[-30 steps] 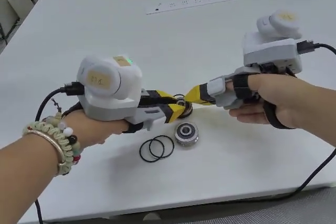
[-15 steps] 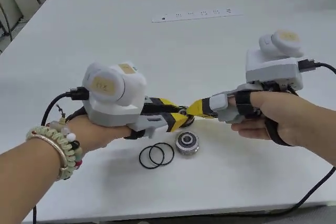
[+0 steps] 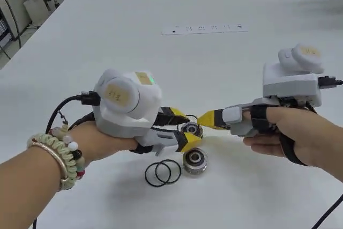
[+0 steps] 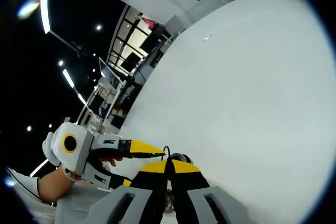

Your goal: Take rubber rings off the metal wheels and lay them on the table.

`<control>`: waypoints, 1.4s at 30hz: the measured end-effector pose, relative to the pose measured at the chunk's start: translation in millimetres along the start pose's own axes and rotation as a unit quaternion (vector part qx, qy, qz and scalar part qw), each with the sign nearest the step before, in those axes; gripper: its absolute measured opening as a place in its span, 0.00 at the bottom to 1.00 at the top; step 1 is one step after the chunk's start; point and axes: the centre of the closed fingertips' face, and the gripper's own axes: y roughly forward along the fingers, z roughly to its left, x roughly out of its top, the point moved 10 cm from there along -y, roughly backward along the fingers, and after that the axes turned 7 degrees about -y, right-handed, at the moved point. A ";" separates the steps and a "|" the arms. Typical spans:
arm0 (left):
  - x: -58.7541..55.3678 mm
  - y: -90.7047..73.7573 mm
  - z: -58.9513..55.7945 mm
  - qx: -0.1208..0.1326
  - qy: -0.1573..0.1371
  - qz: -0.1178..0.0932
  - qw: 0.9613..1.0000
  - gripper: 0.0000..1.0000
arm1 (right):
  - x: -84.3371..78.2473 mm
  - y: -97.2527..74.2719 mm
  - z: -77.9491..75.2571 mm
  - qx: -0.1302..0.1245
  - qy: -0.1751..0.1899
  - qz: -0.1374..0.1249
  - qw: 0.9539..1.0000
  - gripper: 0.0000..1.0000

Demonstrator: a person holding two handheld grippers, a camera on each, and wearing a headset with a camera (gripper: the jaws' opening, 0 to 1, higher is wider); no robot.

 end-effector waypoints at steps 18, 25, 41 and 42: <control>21.1 -71.9 1.5 0.008 0.033 -0.002 0.999 0.46 | 20.3 -20.0 10.2 -0.009 -0.037 -0.042 0.998 0.00; 10.6 -103.3 -0.4 0.033 0.035 0.003 0.999 0.48 | 23.6 -22.6 23.1 -0.004 -0.068 -0.042 0.997 0.00; -42.8 -157.5 -21.6 0.086 -0.036 0.009 0.996 0.54 | 15.6 -4.5 52.8 0.031 -0.130 0.006 0.991 0.00; -46.4 -158.4 -22.6 0.090 -0.043 0.006 0.995 0.55 | 14.4 -3.1 54.3 0.032 -0.134 0.010 0.990 0.00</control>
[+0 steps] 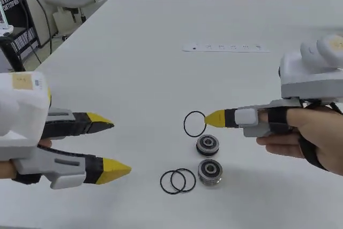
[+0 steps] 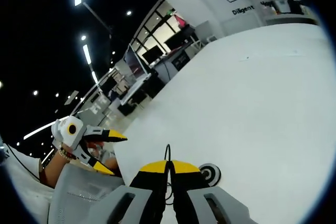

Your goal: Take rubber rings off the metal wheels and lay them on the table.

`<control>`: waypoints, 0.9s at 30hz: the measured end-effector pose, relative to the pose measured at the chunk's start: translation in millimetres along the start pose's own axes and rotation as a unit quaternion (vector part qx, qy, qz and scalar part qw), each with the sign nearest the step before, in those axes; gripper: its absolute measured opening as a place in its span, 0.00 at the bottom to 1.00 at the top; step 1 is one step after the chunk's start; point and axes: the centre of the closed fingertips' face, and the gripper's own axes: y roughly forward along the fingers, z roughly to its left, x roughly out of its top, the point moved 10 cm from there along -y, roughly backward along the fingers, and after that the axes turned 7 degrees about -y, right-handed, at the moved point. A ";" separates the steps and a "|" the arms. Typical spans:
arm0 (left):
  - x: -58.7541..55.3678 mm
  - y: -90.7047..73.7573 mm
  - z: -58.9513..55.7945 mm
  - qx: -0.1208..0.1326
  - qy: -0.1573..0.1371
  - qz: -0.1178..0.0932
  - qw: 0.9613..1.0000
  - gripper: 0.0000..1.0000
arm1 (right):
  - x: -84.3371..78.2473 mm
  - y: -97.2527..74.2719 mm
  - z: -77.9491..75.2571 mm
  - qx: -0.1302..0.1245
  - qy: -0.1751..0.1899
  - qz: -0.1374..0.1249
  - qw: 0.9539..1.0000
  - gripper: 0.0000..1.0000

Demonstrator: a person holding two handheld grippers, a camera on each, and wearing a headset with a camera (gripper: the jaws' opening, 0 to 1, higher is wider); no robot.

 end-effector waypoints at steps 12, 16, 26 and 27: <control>-10.9 9.6 -8.6 0.019 -0.032 -0.029 0.999 0.58 | -15.9 18.1 8.1 0.001 -0.016 0.045 0.999 0.00; -13.6 10.0 -11.5 0.015 -0.034 -0.026 0.999 0.58 | -25.4 27.8 11.8 0.004 -0.020 0.069 0.997 0.00; -17.4 9.8 -13.9 0.011 -0.036 -0.019 0.999 0.58 | -44.5 42.0 14.6 -0.017 -0.097 0.130 0.987 0.00; -17.3 9.8 -13.9 0.011 -0.036 -0.019 0.999 0.58 | -44.0 42.9 11.5 -0.019 -0.105 0.131 0.986 0.00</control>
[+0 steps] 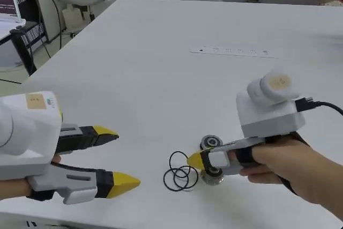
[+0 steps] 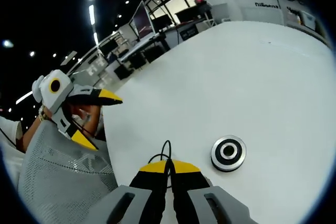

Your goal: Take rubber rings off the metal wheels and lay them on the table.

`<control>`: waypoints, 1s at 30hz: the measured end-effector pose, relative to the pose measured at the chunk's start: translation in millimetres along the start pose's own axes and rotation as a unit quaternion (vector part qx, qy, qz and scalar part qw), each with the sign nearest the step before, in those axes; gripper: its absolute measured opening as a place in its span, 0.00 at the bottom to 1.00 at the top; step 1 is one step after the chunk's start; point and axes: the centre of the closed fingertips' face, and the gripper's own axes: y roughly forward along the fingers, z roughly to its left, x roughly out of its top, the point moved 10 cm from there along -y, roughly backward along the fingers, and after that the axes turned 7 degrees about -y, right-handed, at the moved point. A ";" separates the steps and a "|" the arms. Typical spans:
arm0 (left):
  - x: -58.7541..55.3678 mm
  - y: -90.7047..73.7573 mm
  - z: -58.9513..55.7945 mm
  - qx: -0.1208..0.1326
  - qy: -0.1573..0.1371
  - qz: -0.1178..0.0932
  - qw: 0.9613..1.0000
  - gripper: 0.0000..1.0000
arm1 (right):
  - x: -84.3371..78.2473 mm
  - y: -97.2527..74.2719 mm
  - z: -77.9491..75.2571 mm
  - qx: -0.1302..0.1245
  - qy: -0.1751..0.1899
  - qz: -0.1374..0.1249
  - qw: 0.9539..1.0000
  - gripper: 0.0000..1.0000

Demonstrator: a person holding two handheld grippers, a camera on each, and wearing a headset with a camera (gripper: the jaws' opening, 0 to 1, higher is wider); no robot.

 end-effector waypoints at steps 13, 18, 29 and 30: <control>15.8 -5.4 -1.8 -0.007 0.025 0.007 1.000 0.58 | 7.8 -15.7 -11.8 -0.008 -0.019 -0.013 1.000 0.05; 34.4 -9.0 -2.3 -0.015 0.051 0.004 0.999 0.58 | 12.7 -25.5 -13.9 -0.013 -0.026 -0.030 0.999 0.07; 71.9 3.5 4.0 -0.041 0.087 -0.026 0.995 0.58 | 21.7 -48.9 -22.3 -0.010 -0.075 -0.074 0.994 0.14; 74.9 6.3 5.3 -0.043 0.087 -0.027 0.995 0.58 | 21.8 -50.4 -23.1 -0.012 -0.076 -0.077 0.994 0.15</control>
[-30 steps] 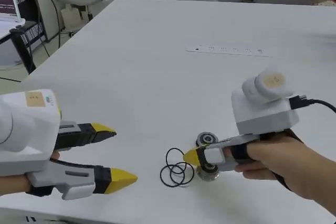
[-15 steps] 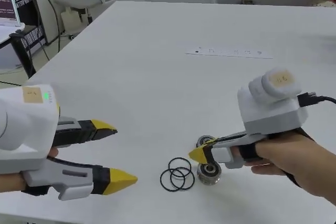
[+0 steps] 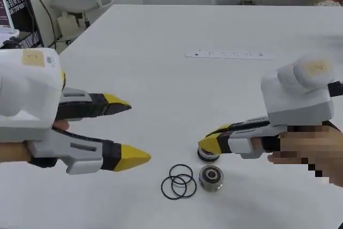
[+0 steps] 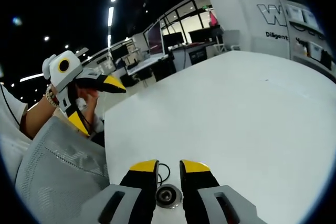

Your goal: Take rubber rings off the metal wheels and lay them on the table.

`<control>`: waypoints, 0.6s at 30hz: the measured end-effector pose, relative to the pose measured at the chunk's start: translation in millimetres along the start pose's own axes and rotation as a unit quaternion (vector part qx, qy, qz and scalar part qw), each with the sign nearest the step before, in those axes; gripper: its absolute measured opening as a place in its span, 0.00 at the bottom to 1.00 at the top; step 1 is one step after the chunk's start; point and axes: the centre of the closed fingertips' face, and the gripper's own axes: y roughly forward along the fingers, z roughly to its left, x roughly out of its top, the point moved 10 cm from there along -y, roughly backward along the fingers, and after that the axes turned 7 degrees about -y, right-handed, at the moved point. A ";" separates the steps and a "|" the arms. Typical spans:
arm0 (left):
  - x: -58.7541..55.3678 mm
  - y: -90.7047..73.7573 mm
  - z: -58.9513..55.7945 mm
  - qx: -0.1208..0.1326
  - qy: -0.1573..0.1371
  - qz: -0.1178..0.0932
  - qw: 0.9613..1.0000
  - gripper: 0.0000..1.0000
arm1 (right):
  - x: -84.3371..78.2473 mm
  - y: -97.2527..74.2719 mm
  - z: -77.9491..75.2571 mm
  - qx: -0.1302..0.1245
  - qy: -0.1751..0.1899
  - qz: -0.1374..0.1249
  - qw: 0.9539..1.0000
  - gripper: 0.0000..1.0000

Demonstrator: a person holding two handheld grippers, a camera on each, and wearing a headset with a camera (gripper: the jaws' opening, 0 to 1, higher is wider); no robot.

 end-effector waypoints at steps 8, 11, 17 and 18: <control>28.1 29.8 13.2 -0.011 0.021 -0.019 1.000 0.58 | -2.8 -11.2 -9.4 -0.018 -0.016 -0.008 1.000 0.23; 36.7 44.9 17.7 -0.013 0.040 -0.018 0.999 0.58 | -5.3 -14.5 -15.9 -0.027 -0.002 -0.015 1.000 0.23; 39.0 75.8 24.7 -0.019 0.035 -0.031 0.999 0.55 | -13.3 -20.9 -28.7 -0.050 0.028 -0.026 0.998 0.24; 37.2 81.7 25.2 -0.019 0.036 -0.031 0.999 0.55 | -15.1 -21.1 -30.0 -0.053 0.029 -0.024 0.998 0.24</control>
